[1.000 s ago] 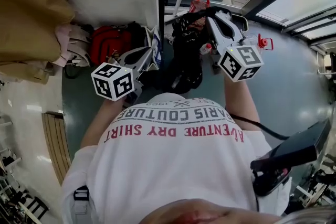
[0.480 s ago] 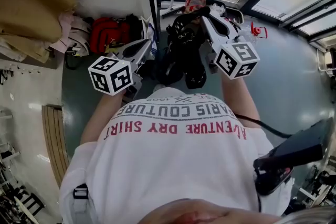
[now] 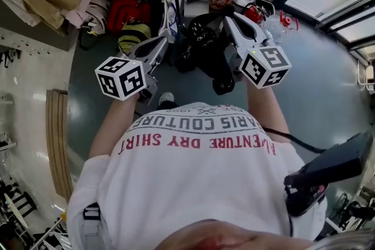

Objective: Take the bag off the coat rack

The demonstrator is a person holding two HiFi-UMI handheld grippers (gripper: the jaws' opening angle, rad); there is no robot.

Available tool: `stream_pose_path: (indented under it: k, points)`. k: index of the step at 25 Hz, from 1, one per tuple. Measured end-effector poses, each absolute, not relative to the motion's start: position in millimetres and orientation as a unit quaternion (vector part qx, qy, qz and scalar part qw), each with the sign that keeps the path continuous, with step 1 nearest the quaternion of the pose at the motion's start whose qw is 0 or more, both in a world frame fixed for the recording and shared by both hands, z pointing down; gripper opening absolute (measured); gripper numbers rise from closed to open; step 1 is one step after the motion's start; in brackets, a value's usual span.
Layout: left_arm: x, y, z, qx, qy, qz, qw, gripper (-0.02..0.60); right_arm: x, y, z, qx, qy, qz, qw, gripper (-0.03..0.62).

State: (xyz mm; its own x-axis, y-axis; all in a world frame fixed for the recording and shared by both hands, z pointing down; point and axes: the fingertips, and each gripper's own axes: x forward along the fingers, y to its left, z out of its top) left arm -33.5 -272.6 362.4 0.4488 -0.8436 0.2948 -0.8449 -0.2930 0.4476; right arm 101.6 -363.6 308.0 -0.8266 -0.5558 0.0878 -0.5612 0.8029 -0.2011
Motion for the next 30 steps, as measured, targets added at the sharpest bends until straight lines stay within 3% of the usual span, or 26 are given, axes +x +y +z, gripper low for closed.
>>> stream_pose_path:
  k: [11, 22, 30]
  points:
    - [12, -140, 400, 0.827, -0.490, 0.018, 0.276, 0.002, 142, -186, 358, 0.298, -0.946, 0.125, 0.018, 0.021]
    - [-19, 107, 372, 0.845, -0.469, 0.025, 0.256, 0.002, 150, 9, 343, 0.367, -0.918, 0.148, -0.012, 0.021]
    - [-28, 197, 336, 0.853, -0.466, 0.010, 0.234, 0.002, 135, 113, 314, 0.341, -0.921, 0.185, -0.026, 0.021]
